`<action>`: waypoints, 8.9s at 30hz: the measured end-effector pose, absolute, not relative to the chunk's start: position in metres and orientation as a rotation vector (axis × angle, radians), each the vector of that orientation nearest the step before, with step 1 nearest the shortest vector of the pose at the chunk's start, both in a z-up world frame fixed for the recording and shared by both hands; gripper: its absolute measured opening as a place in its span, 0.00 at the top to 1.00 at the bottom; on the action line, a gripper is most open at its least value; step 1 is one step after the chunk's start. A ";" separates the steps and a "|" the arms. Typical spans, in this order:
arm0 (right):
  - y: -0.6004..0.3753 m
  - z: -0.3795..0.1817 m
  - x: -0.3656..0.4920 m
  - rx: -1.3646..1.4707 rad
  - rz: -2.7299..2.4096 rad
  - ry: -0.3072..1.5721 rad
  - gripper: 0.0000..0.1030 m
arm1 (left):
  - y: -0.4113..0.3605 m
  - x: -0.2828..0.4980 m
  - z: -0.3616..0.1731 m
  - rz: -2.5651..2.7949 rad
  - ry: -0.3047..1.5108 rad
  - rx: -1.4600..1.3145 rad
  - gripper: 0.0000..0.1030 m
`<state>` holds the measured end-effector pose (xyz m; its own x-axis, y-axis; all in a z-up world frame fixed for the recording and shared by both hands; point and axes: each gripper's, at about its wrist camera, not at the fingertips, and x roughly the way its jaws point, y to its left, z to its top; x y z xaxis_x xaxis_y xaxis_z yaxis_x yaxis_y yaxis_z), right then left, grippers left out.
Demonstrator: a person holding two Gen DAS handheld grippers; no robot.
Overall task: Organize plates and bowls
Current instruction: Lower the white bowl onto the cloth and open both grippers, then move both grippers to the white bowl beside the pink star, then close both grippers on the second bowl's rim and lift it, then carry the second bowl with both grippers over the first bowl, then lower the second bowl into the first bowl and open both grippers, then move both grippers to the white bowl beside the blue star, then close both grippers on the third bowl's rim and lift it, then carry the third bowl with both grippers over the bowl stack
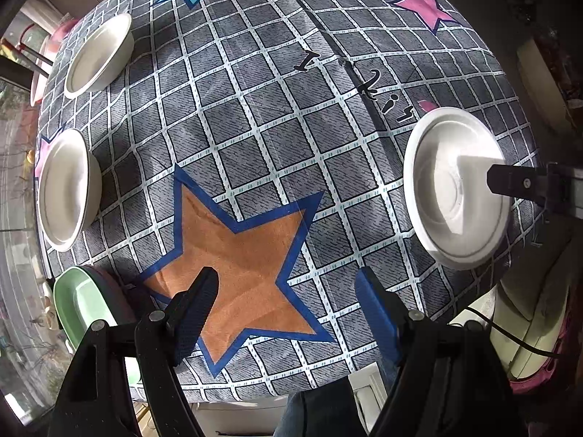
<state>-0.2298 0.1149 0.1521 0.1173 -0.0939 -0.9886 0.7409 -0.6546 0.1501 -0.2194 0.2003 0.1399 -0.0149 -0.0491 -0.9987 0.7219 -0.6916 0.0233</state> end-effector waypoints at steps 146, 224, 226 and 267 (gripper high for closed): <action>0.158 0.143 -0.256 1.751 -1.541 0.609 0.79 | 0.082 -0.199 0.142 -1.903 0.479 1.871 0.64; -0.274 0.117 -0.109 1.469 -1.352 0.742 0.37 | -0.343 0.057 0.115 -1.395 0.814 1.271 0.25; -0.275 0.113 -0.107 1.481 -1.333 0.742 0.50 | -0.345 0.055 0.108 -1.429 0.879 1.268 0.43; 0.061 0.075 -0.066 1.581 -1.246 0.939 0.83 | 0.056 0.036 0.079 -1.585 0.921 1.614 0.72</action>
